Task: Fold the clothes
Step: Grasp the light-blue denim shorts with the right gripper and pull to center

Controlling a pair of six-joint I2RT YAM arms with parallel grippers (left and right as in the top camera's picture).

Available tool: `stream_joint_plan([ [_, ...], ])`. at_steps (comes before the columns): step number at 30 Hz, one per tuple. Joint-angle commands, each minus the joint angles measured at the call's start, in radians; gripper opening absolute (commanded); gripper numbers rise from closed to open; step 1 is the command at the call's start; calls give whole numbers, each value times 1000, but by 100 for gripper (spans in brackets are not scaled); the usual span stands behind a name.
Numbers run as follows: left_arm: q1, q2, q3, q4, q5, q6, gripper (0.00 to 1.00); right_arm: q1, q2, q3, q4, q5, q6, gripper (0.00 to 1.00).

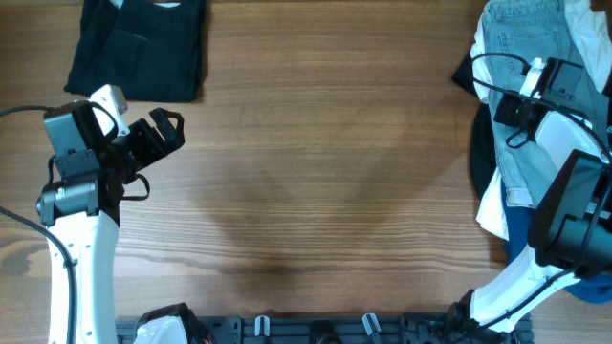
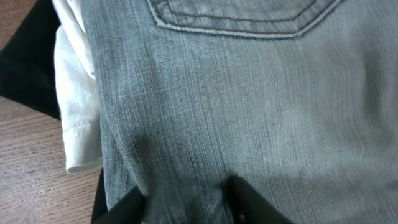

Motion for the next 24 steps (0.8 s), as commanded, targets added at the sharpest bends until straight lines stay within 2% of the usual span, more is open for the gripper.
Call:
stream_joint_plan([
  [1, 6, 1, 15, 4, 20, -2, 100, -1, 12, 14, 7, 14, 0, 13],
  [2, 6, 1, 15, 4, 20, -2, 100, 0, 5, 14, 6, 13, 0, 5],
  [3, 6, 1, 15, 4, 20, -2, 100, 0, -6, 14, 4, 13, 1, 4],
  [5, 6, 1, 15, 4, 20, -2, 100, 1, -37, 16, -13, 5, 7, 4],
  [9, 6, 1, 15, 12, 20, -2, 91, 58, -207, 31, -102, -103, -3, 4],
  [10, 6, 1, 15, 19, 20, -2, 86, 116, -282, 38, -137, -131, -2, 4],
  [11, 6, 1, 15, 24, 20, -10, 84, 232, -355, 39, -161, -130, 5, 4],
  [13, 6, 1, 15, 24, 20, -10, 83, 353, -373, 39, -172, -131, 28, 4],
  [24, 31, 1, 15, 27, 16, -8, 87, 985, -237, 39, -128, -157, 101, 4],
])
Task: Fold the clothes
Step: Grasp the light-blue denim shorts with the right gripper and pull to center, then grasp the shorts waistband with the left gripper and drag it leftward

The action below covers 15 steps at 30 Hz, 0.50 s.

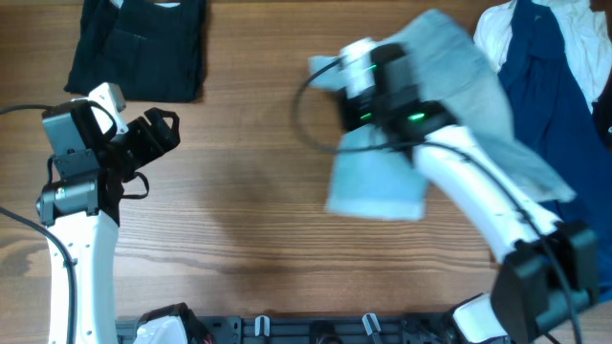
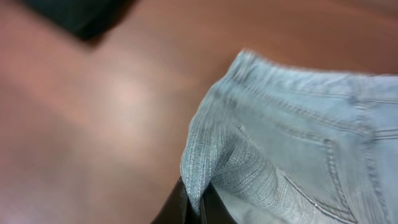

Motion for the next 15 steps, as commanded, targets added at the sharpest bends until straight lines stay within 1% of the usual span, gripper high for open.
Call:
stream_joint_plan([
  [1, 30, -1, 15, 4, 15, -5, 88, 162, 51, 14, 10, -40, 26, 4],
  [4, 45, -1, 15, 4, 15, -5, 89, 256, 54, 16, 5, -39, -1, 4],
  [5, 47, -1, 15, 4, 15, -5, 90, 276, 53, 19, 0, -40, 0, 11],
  [6, 48, -1, 15, 4, 15, -4, 92, 299, 53, 26, -12, -56, 0, 55],
  [7, 48, -1, 15, 4, 15, -4, 95, 309, 51, 37, -27, -75, 0, 95],
  [8, 48, -1, 15, 4, 15, -4, 96, 311, 45, 53, -48, -90, 1, 100],
  [11, 47, -1, 15, 4, 16, 8, 99, 276, 2, 111, -124, -61, 21, 100],
  [13, 43, 4, 15, 4, 20, 42, 98, 221, -45, 135, -167, -5, 60, 100],
  [15, 21, 23, 15, 8, 20, 92, 98, 124, -113, 141, -205, 23, 99, 100],
])
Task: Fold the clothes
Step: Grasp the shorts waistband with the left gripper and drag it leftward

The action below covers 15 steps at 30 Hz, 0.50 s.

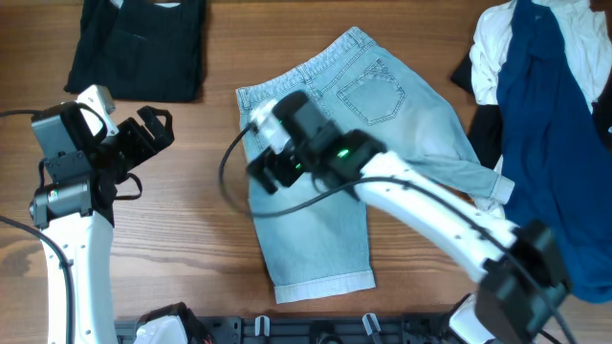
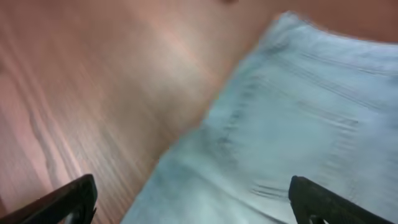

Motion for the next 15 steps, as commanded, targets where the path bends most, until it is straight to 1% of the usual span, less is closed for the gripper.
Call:
stream_joint_plan([
  [1, -45, 43, 15, 14, 20, 109, 97, -177, -146, 47, -43, 62, 89, 100],
  [3, -110, 113, 15, 56, 19, 150, 97, -308, -183, 47, -79, 61, 110, 100],
  [5, -173, 202, 16, 122, 19, 157, 98, -414, -188, 46, -114, 42, 111, 100],
  [6, -217, 280, 16, 183, 17, 158, 99, -473, -184, 46, -145, 28, 107, 100],
  [7, -245, 335, 16, 229, 14, 158, 99, -501, -182, 46, -166, 28, 102, 100],
  [9, -283, 425, 25, 297, -4, 157, 99, -531, -177, 46, -193, 35, 100, 100],
  [11, -317, 504, 51, 332, -35, 157, 100, -542, -172, 46, -211, 56, 100, 100],
  [15, -401, 690, 198, 307, -174, 157, 100, -542, -171, 41, -240, 100, 100, 100],
])
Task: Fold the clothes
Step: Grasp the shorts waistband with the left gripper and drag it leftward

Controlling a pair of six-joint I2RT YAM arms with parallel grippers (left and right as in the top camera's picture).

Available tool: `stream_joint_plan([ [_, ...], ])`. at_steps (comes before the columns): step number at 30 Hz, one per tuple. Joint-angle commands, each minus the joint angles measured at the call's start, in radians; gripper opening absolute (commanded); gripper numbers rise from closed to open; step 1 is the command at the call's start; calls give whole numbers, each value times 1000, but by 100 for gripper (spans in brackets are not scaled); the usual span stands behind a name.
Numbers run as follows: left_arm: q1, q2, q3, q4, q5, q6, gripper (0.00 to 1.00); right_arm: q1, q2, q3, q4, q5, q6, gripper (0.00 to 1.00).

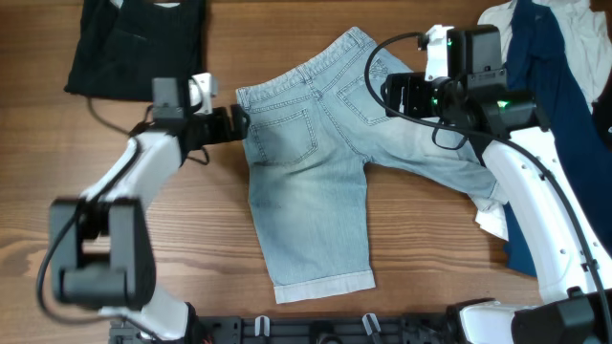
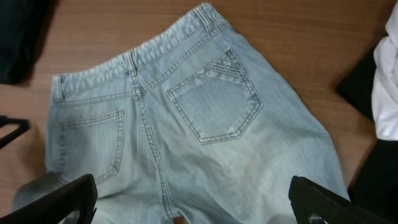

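Light blue denim shorts [image 1: 311, 162] lie spread, back pockets up, in the middle of the table. The waistband points to the far side, one leg runs toward the front edge and the other toward the right. My right gripper [image 1: 394, 96] hangs above the right back pocket [image 2: 214, 99]. In its own view the right gripper [image 2: 200, 205] is open, with nothing between its wide-apart fingers [image 2: 65, 199]. My left gripper [image 1: 239, 122] is at the left end of the waistband, and its jaws are too dark to read.
A folded black garment [image 1: 139, 48] lies at the far left. At the right edge sits a pile with a navy garment [image 1: 555, 124], white cloth [image 1: 497, 19] and black cloth [image 2: 367, 87]. Bare wood lies left and front of the shorts.
My right gripper, still open, has gone from over the shorts' left half to above the right back pocket. My left gripper has moved from the left side to the waistband's left end.
My right gripper first pressed into the denim on the right-hand pile, with the left arm idle at the left. Then it was shut on the shorts over the table's middle. Then the shorts lay spread and it was open. Now both grippers are at the waistband end.
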Motion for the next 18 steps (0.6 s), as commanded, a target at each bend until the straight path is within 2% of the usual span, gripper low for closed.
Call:
stream_joint_plan([
  [1, -72, 142, 182, -34, -156, 24, 99, 4, 10, 3, -20, 36, 16, 100],
  [6, -124, 248, 314, -58, -259, 24, 99, 4, 10, 0, -34, 38, 18, 100],
  [11, -133, 313, 323, -47, -359, 23, 97, 4, 10, -15, -31, 42, 17, 100],
  [14, -134, 326, 323, -43, -361, 23, 89, 4, 10, -22, -27, 46, 17, 100],
  [15, -134, 327, 323, -43, -359, 22, 81, 4, 11, -22, -28, 46, 17, 100],
  [17, -137, 327, 323, -42, -341, 19, 73, 4, 11, -22, -27, 45, 17, 100],
  [18, -138, 327, 323, -40, -331, 19, 64, 4, 11, -22, -27, 45, 18, 100],
])
